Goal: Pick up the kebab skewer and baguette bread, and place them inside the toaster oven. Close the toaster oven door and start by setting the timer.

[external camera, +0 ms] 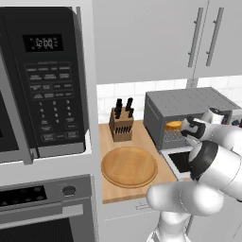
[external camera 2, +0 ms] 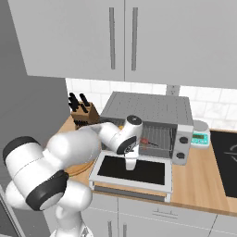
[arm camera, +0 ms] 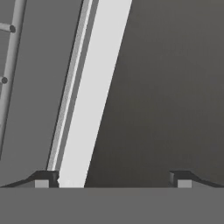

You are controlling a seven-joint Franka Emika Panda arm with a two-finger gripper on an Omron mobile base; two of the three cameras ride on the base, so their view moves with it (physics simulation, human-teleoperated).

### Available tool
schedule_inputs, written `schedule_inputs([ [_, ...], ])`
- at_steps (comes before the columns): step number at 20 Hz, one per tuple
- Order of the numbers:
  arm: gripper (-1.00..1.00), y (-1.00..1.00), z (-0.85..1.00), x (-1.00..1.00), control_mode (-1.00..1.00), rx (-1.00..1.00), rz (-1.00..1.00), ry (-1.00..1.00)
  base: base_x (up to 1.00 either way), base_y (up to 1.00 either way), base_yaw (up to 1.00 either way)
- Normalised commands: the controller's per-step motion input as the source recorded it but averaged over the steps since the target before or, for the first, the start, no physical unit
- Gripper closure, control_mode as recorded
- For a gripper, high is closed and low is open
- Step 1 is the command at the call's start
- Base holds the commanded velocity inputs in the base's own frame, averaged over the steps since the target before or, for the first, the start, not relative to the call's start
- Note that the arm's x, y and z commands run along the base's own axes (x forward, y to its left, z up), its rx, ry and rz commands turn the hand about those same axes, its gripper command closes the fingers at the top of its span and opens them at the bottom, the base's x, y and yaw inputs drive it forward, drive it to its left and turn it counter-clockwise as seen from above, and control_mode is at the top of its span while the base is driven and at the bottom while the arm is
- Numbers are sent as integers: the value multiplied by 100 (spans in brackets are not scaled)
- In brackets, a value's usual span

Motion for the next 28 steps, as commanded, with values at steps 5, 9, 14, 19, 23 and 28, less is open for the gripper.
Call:
schedule_inputs([
  [5,-100,2,-4,42,-100,0,0,-4,0,0,0],
  [9,-100,1,-2,34,-100,0,0,-6,0,0,0],
  [14,-100,0,0,-7,-100,0,0,-1,0,0,0],
  [19,-100,1,1,-47,-100,0,0,0,0,0,0],
  [23,-100,0,21,-94,-100,0,0,0,0,0,0],
  [28,-100,0,22,-98,-100,-3,12,-1,0,0,0],
])
